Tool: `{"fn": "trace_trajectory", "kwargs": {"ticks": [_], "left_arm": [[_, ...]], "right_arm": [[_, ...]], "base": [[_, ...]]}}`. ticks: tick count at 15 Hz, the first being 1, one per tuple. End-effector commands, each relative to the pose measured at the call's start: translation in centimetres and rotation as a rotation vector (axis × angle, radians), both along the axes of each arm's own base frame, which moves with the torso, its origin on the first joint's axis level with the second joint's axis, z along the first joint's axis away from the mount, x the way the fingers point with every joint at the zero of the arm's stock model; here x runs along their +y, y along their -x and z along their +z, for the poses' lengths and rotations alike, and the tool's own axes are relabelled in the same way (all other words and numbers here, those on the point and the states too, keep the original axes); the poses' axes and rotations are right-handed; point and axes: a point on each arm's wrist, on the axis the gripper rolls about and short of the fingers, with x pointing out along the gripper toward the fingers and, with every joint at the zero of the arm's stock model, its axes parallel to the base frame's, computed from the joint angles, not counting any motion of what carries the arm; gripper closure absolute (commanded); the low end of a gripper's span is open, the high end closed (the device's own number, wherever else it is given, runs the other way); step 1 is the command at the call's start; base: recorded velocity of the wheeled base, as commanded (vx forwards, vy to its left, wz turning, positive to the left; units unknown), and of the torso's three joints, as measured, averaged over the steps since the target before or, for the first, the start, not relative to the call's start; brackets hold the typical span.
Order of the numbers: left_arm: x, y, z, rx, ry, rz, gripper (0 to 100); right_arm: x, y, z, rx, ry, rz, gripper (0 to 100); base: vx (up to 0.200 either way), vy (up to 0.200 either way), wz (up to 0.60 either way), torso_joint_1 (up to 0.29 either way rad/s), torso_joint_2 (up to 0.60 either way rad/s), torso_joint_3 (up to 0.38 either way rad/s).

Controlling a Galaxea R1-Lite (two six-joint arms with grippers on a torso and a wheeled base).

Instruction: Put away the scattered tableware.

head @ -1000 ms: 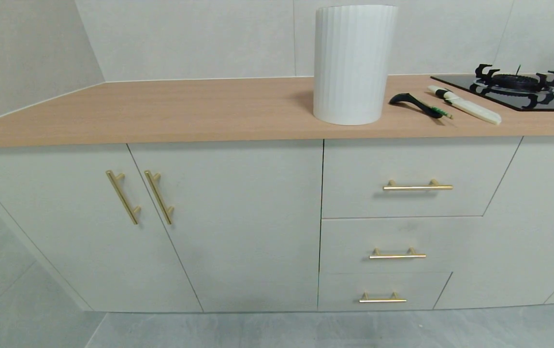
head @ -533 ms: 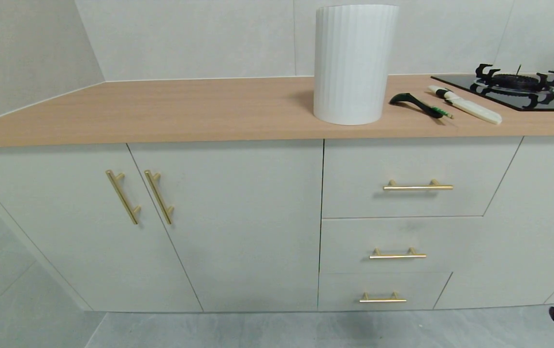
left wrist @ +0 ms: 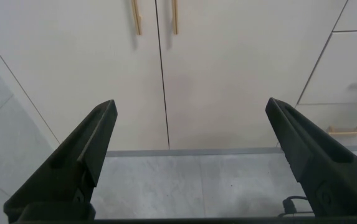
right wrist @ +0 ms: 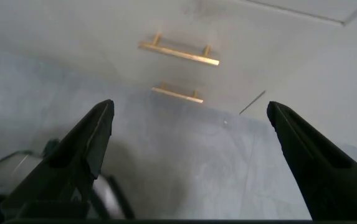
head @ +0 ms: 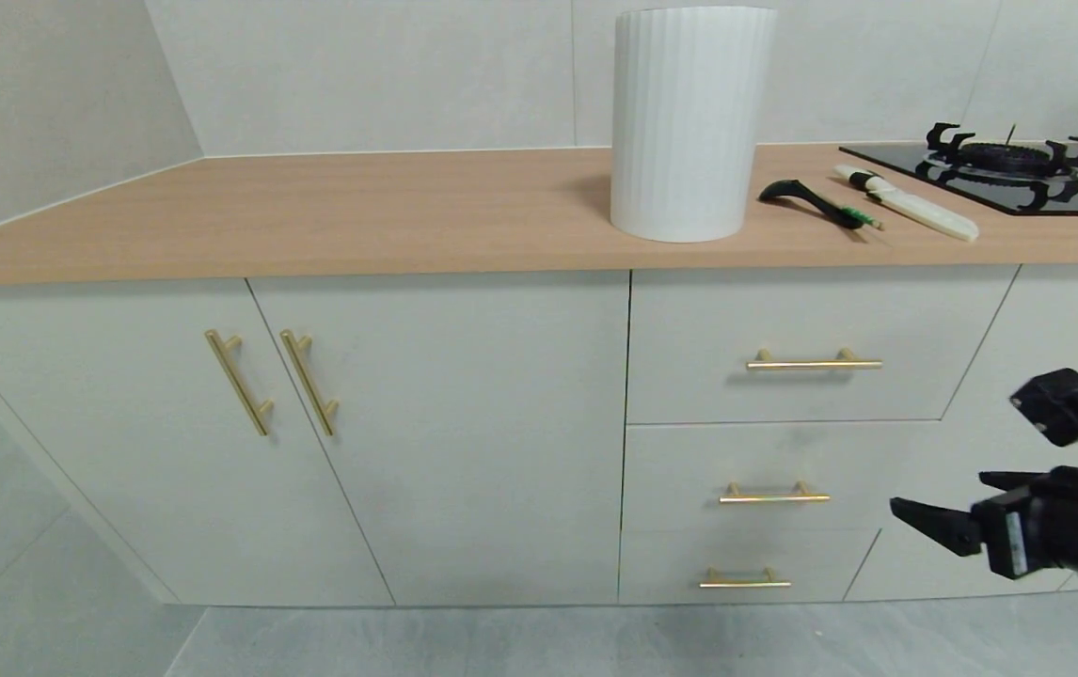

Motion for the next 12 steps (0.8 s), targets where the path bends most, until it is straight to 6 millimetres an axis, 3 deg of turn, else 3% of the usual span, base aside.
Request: {"fn": "trace_trajectory", "kwargs": {"ticks": [1, 6, 12], "left_arm": [[0.0, 0.0, 0.0, 0.002, 0.0, 0.0, 0], [0.0, 0.0, 0.0, 0.002, 0.0, 0.0, 0], [0.0, 0.0, 0.0, 0.002, 0.0, 0.0, 0]], "right_arm": [[1.1, -7.3, -4.3, 0.073, 0.032, -0.035, 0], [2.1, -12.0, -9.8, 0.119, -0.011, -0.095, 0], [2.3, -13.2, -11.7, 0.092, -0.032, -0.151, 0]], "base": [[0.0, 0.0, 0.0, 0.0, 0.0, 0.0], [0.0, 0.0, 0.0, 0.0, 0.0, 0.0], [0.0, 0.0, 0.0, 0.0, 0.0, 0.0]]}}
